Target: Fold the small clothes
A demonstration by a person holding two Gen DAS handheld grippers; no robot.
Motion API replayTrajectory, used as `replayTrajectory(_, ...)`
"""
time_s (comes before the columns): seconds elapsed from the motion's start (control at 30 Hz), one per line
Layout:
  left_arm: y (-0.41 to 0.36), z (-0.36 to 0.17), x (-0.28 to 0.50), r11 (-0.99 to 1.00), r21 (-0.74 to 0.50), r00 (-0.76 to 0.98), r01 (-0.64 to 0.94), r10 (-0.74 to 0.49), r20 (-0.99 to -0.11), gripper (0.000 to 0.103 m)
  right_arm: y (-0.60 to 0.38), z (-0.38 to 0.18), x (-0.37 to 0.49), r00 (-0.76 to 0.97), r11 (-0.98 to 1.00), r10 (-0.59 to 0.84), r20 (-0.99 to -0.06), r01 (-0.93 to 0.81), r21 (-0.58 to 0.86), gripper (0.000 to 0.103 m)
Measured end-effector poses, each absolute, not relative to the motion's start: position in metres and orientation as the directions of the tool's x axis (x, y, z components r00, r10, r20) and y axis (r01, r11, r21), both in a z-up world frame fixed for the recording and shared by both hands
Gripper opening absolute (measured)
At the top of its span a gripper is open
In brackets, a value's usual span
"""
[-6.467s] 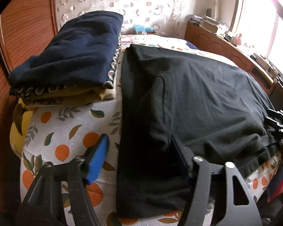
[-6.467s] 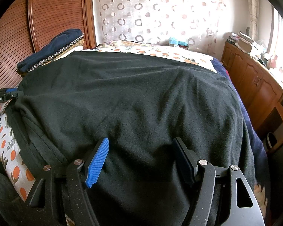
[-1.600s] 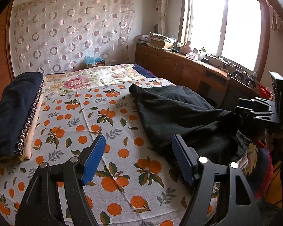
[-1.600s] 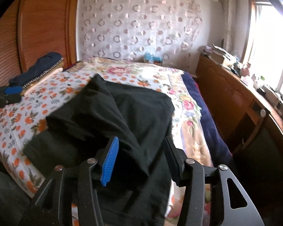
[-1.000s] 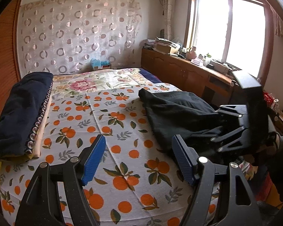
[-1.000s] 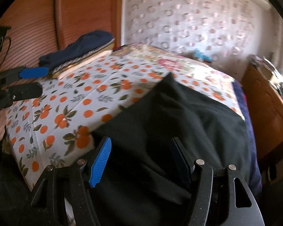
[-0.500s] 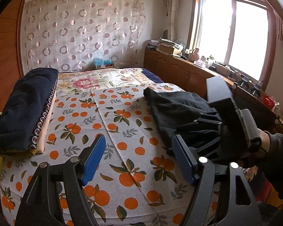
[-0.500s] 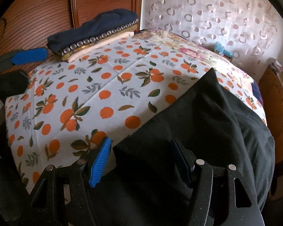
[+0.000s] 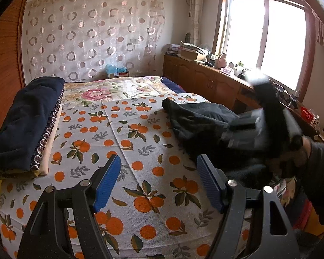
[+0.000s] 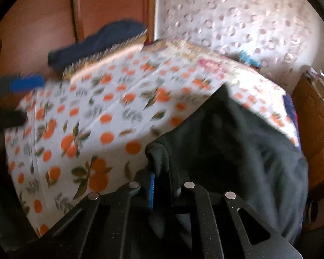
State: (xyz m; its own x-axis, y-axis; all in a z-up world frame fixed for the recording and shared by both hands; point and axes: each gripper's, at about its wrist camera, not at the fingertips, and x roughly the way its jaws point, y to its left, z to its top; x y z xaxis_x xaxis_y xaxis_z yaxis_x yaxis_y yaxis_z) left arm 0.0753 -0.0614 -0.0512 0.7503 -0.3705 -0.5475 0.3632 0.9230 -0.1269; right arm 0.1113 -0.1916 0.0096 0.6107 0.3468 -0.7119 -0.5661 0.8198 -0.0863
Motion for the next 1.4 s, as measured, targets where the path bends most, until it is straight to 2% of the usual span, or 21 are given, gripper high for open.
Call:
replayTrajectory(0.1,-0.063,-0.051,0.076,0.922,-0.128,0.748,0.365,-0.373,-0.549,0.074,-0.217,0.035,0.119,0.66,0.855,0.356,-0.661,-0.515,-0.054,0.009)
replayTrajectory(0.27,-0.066,-0.052,0.076,0.918,-0.13,0.74,0.374,-0.38,-0.554,0.074,-0.256,0.069,0.148,0.75,0.911,0.264,-0.606,-0.4,-0.099,0.009)
replayTrajectory(0.43,-0.072,-0.055,0.075,0.912,-0.127,0.729,0.389,-0.389,-0.563,0.074,-0.289,0.076,0.192,0.809,0.949,0.062,-0.585,-0.23,-0.218,0.009)
replayTrajectory(0.53,-0.074,-0.056,0.074,0.91,-0.124,0.723,0.395,-0.392,-0.569,0.074,-0.316,0.062,0.225,0.778,0.974,-0.093,-0.621,-0.059,-0.219,0.009)
replayTrajectory(0.57,-0.075,-0.057,0.075,0.91,-0.124,0.722,0.396,-0.392,-0.571,0.074,-0.323,0.057,0.231,0.764,0.976,-0.127,-0.633,-0.016,-0.216,0.016)
replayTrajectory(0.6,-0.076,-0.057,0.075,0.909,-0.124,0.72,0.398,-0.393,-0.572,0.074,-0.329,0.054,0.235,0.753,0.977,-0.154,-0.64,0.019,-0.212,0.018)
replayTrajectory(0.7,-0.079,-0.059,0.075,0.907,-0.127,0.714,0.403,-0.398,-0.576,0.074,-0.332,0.049,0.225,0.759,0.987,-0.11,-0.642,0.01,-0.158,0.019)
replayTrajectory(0.93,-0.092,-0.061,0.072,0.897,-0.125,0.701,0.425,-0.413,-0.581,0.074,-0.323,0.043,0.163,0.763,0.986,-0.02,-0.646,-0.093,-0.14,0.021)
replayTrajectory(1.0,-0.096,-0.062,0.071,0.893,-0.123,0.696,0.433,-0.419,-0.583,0.074,-0.324,0.042,0.139,0.766,0.984,0.0,-0.643,-0.115,-0.138,0.029)
replayTrajectory(1.07,-0.103,-0.062,0.071,0.888,-0.122,0.691,0.443,-0.424,-0.585,0.074,-0.327,0.042,0.11,0.766,0.984,0.029,-0.642,-0.136,-0.118,0.043)
replayTrajectory(1.1,-0.105,-0.063,0.07,0.886,-0.122,0.687,0.448,-0.428,-0.588,0.074,-0.328,0.04,0.093,0.767,0.984,0.043,-0.641,-0.144,-0.106,0.044)
replayTrajectory(1.33,-0.129,-0.069,0.066,0.865,-0.107,0.654,0.49,-0.446,-0.611,0.074,-0.33,0.017,0.036,0.697,0.968,0.198,-0.689,-0.251,0.024,0.044)
replayTrajectory(1.4,-0.136,-0.071,0.064,0.859,-0.104,0.644,0.501,-0.451,-0.617,0.074,-0.334,0.016,0.03,0.699,0.968,0.179,-0.693,-0.251,-0.004,0.044)
